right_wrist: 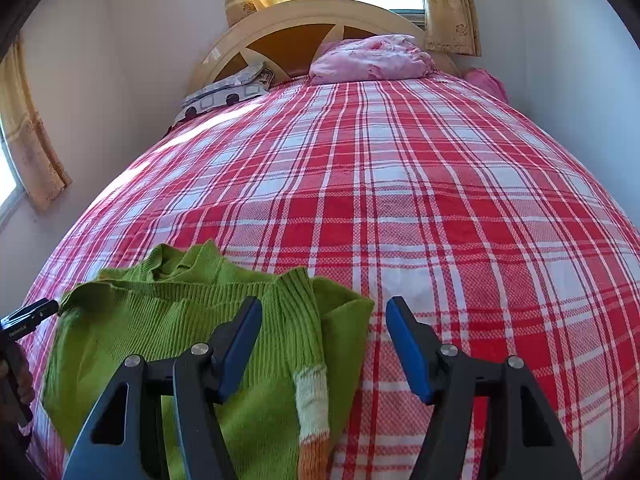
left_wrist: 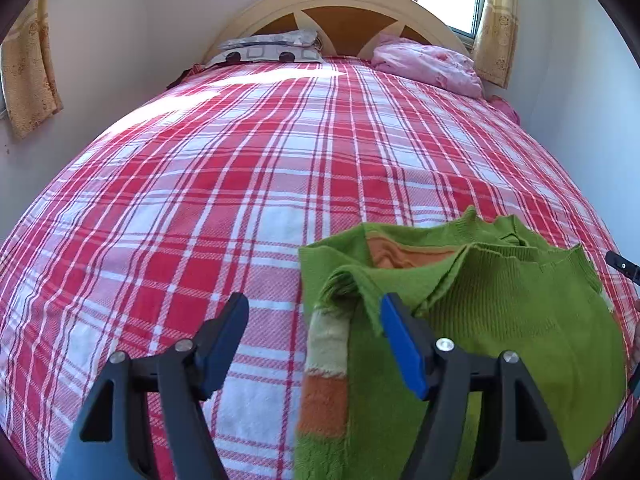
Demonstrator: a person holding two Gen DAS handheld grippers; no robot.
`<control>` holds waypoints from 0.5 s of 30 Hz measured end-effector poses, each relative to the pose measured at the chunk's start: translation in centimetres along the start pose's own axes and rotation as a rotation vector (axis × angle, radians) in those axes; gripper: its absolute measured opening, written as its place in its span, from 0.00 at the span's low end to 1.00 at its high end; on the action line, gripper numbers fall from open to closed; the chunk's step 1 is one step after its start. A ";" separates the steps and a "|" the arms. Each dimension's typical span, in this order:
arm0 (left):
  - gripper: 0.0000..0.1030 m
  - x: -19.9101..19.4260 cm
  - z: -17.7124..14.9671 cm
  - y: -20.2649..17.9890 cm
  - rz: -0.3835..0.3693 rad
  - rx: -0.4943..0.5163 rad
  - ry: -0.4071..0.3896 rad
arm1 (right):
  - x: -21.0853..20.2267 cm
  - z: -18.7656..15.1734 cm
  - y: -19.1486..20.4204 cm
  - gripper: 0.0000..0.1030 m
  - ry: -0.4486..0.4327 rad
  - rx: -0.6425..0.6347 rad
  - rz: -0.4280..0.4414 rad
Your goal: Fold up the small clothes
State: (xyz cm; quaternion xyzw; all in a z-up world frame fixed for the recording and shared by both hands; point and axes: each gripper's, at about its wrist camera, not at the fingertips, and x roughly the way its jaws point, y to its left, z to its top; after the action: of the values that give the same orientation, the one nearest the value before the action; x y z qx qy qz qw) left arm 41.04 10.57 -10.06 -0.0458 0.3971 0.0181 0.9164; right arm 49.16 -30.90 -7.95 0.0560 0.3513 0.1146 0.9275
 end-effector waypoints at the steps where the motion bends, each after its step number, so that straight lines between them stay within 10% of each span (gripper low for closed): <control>1: 0.69 -0.3 -0.4 0.2 0.002 -0.003 -0.002 | -0.5 -0.3 0.8 0.62 0.013 -0.028 0.026; 7: 0.76 -1.4 -2.7 -0.3 -0.003 -0.018 0.009 | 0.3 -3.0 8.9 0.47 0.219 -0.205 0.230; 15: 0.83 0.5 -4.4 -0.9 0.046 0.002 0.042 | 7.1 -3.4 12.7 0.37 0.279 -0.221 0.067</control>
State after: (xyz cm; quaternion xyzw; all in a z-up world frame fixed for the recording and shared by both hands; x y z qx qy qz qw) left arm 38.18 9.23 -13.35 -0.0358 0.4172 0.0380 0.9073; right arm 49.83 -16.78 -12.69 -0.0512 0.4597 0.1898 0.8660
